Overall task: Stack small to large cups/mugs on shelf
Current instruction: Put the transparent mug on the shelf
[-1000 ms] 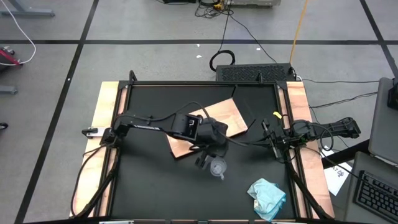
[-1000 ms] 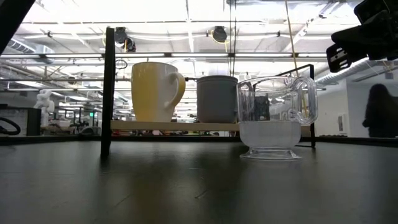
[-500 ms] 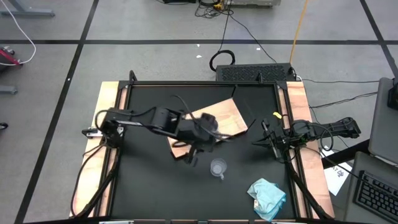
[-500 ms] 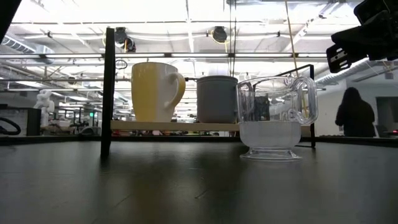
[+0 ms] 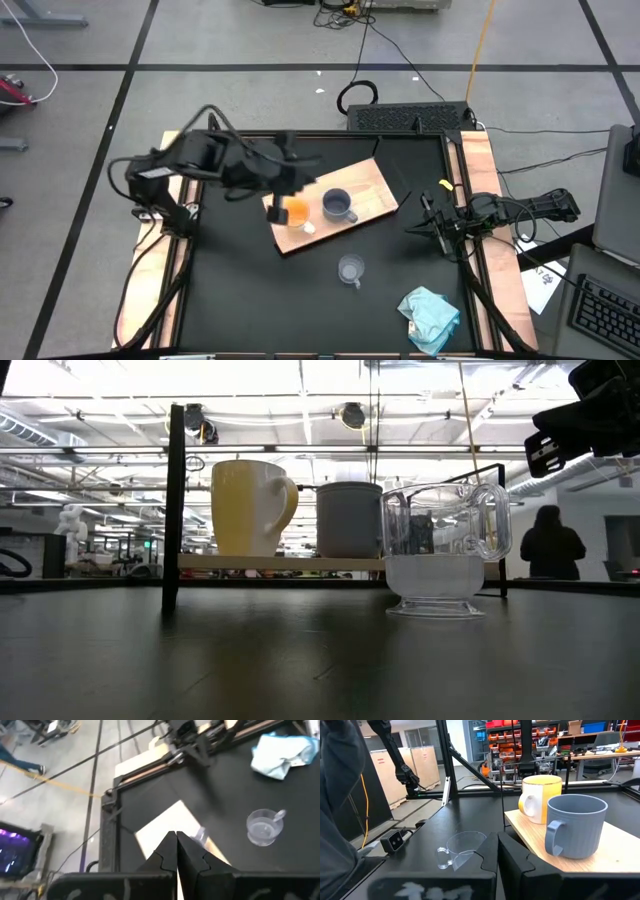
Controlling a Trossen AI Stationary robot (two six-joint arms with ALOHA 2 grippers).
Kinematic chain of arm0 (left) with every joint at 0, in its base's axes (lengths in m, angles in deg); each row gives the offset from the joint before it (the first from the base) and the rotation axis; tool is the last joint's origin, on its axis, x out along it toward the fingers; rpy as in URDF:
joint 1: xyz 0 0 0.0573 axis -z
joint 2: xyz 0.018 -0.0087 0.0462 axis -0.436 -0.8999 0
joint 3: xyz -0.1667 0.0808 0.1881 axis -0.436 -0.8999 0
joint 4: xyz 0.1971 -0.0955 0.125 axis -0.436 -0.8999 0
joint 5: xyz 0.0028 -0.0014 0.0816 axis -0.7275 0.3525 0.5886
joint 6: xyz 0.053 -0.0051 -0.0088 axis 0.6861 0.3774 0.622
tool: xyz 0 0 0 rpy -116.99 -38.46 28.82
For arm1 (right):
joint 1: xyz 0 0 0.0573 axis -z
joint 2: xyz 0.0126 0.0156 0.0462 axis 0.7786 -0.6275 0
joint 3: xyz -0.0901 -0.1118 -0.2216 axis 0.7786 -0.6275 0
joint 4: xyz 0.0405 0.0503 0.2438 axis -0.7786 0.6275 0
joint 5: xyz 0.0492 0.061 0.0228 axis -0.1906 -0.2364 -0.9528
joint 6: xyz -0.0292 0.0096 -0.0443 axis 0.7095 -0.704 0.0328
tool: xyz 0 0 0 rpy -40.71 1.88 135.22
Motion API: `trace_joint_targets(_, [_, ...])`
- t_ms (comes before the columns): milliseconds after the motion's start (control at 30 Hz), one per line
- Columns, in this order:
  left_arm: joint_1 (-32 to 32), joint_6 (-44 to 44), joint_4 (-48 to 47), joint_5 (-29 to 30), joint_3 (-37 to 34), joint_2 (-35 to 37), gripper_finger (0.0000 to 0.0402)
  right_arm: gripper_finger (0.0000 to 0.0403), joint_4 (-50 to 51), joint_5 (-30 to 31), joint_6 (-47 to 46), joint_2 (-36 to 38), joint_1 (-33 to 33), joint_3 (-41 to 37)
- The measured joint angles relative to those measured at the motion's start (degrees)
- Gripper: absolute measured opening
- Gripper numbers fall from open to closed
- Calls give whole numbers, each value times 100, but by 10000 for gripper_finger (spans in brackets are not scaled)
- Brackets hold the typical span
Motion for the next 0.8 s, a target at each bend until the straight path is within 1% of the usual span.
trace_joint_targets(467, [-480,-269,-811,580,-4,606,0,0,4,0,62,0,1,0])
trace_joint_targets(633, [-755,-354,-969,627,-13,878,0,0,4,0,59,0,1,0])
trace_joint_targets(800, [-1125,-562,-1078,616,-11,1293,0,0,7,-2,48,0,1,0])
